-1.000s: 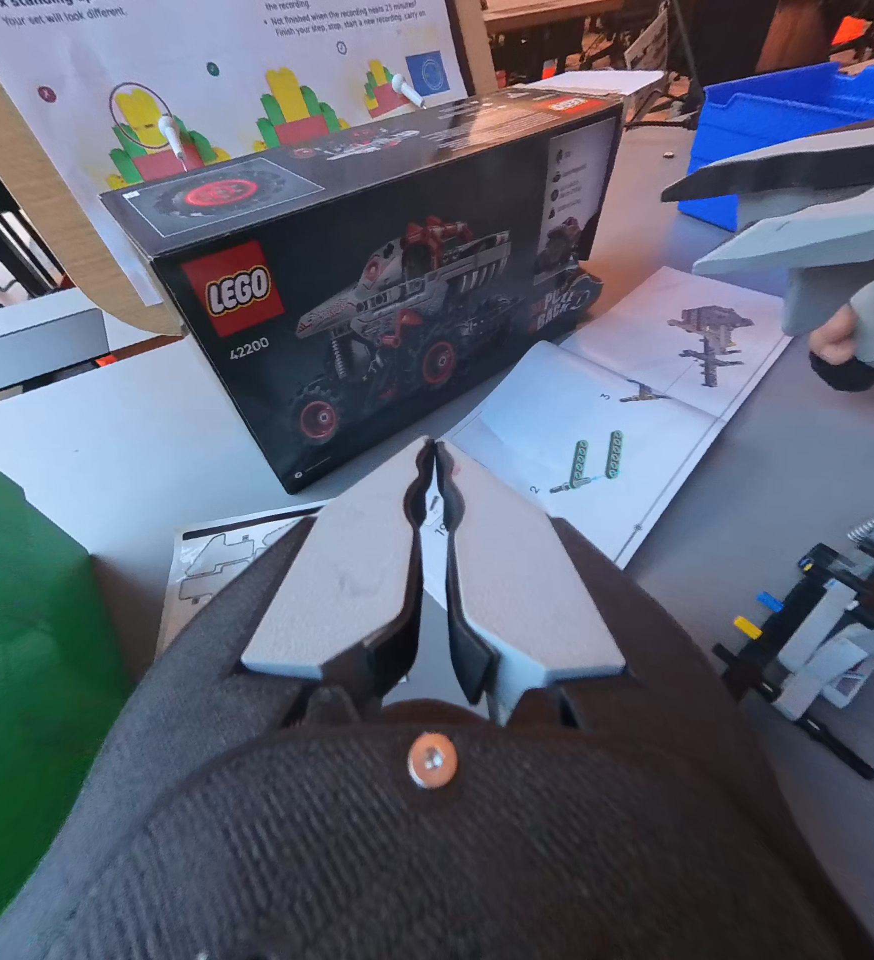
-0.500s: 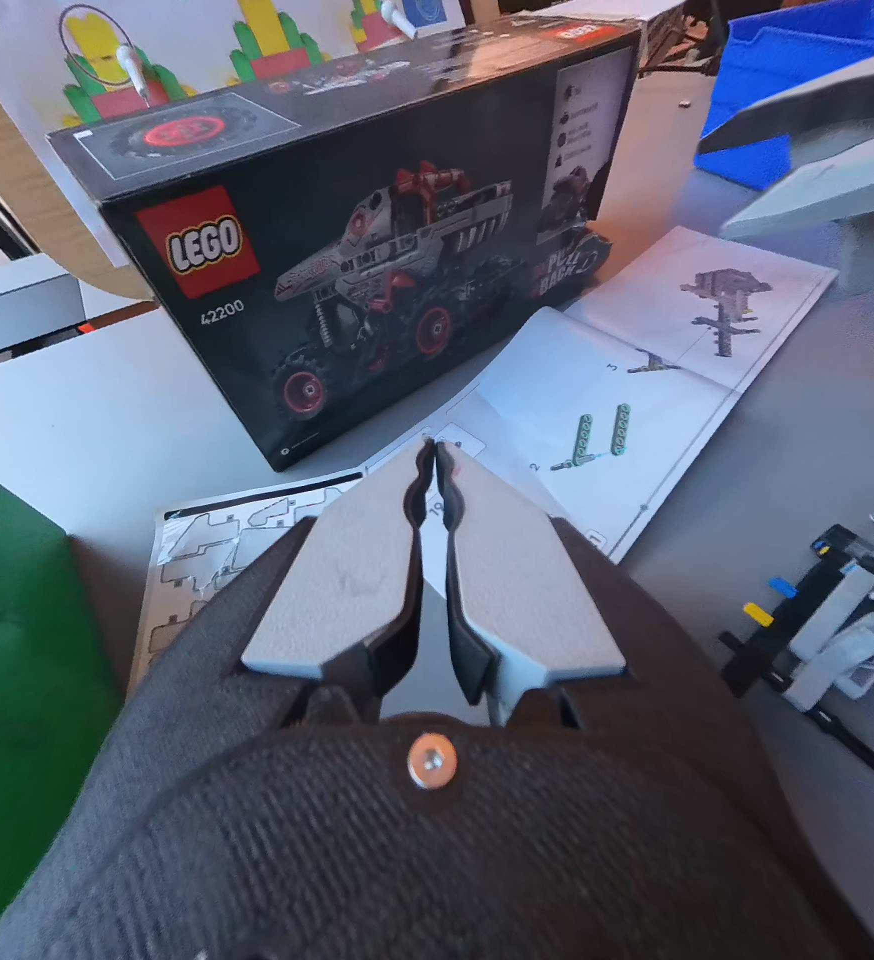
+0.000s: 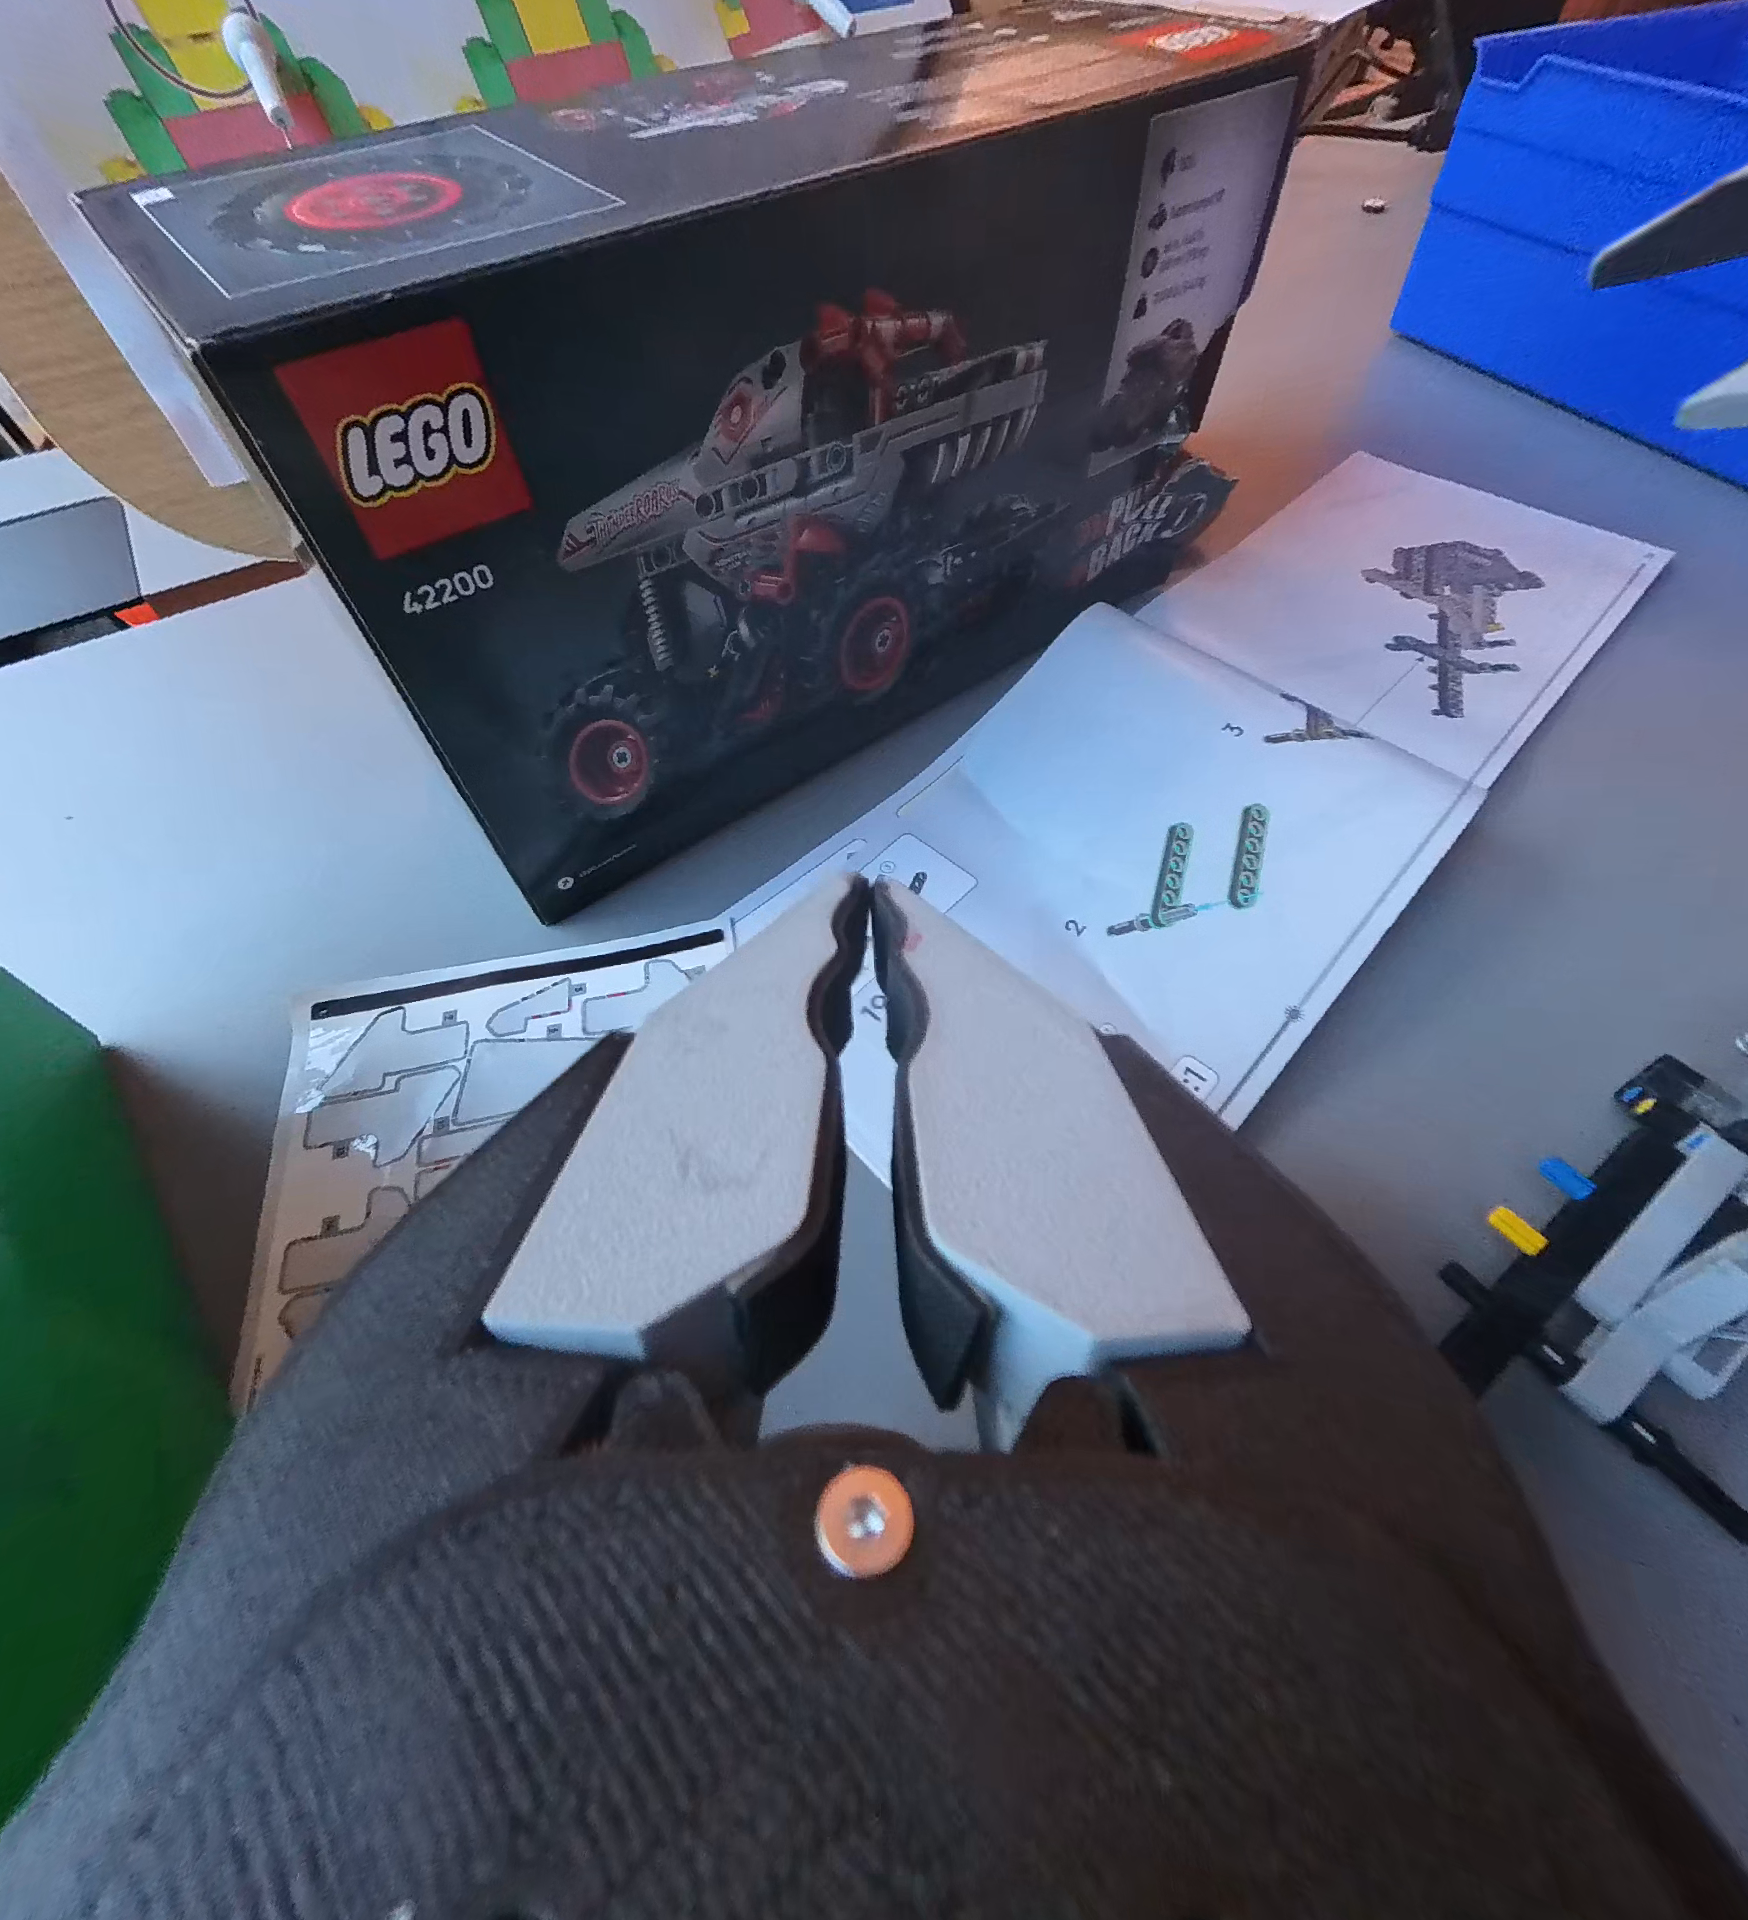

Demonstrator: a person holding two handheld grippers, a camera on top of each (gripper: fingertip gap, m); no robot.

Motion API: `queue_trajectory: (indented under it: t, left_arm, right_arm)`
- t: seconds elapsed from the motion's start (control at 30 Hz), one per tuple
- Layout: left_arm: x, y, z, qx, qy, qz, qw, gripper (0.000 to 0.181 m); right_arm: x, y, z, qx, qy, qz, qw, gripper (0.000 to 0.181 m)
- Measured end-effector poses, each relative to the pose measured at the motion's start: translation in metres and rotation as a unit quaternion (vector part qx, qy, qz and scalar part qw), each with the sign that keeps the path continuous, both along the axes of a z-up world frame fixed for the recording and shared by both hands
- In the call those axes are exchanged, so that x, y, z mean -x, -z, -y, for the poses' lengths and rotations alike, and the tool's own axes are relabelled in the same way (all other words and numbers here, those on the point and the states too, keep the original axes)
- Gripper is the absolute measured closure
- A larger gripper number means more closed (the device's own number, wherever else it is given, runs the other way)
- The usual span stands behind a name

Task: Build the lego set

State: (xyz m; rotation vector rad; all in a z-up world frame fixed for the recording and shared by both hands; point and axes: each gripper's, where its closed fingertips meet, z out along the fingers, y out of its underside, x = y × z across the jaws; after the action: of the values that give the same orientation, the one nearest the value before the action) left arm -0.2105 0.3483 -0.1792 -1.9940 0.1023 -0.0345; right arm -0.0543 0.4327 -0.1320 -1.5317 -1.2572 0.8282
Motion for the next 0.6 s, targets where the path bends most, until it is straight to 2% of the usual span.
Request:
queue_trajectory:
  t: [0.03,0.07,0.23,0.3,0.4,0.6]
  left_arm:
    - [-0.001,0.001,0.000,0.002,0.002,0.002,1.000,0.181]
    - [-0.002,0.002,0.000,0.004,0.004,0.003,1.000,0.181]
    - [-0.002,0.003,-0.001,0.005,0.001,-0.009,1.000,0.181]
    - [-0.002,0.003,-0.001,0.004,0.001,-0.007,1.000,0.181]
    - [-0.002,0.002,-0.001,0.002,0.001,-0.004,1.000,0.181]
    - [-0.007,0.002,-0.001,0.001,0.008,0.001,1.000,0.181]
  right_arm:
    - [0.000,-0.001,0.001,-0.006,-0.001,0.000,1.000,0.147]
    - [0.001,0.000,0.004,-0.011,-0.006,0.001,1.000,0.180]
    - [0.001,0.006,-0.002,-0.031,0.019,0.016,0.999,0.181]
    - [0.003,0.006,0.001,-0.027,0.011,0.012,1.000,0.169]
    - [0.005,0.010,0.004,-0.011,0.003,0.012,1.000,0.164]
    - [0.018,0.029,0.016,0.083,-0.037,-0.003,0.996,0.157]
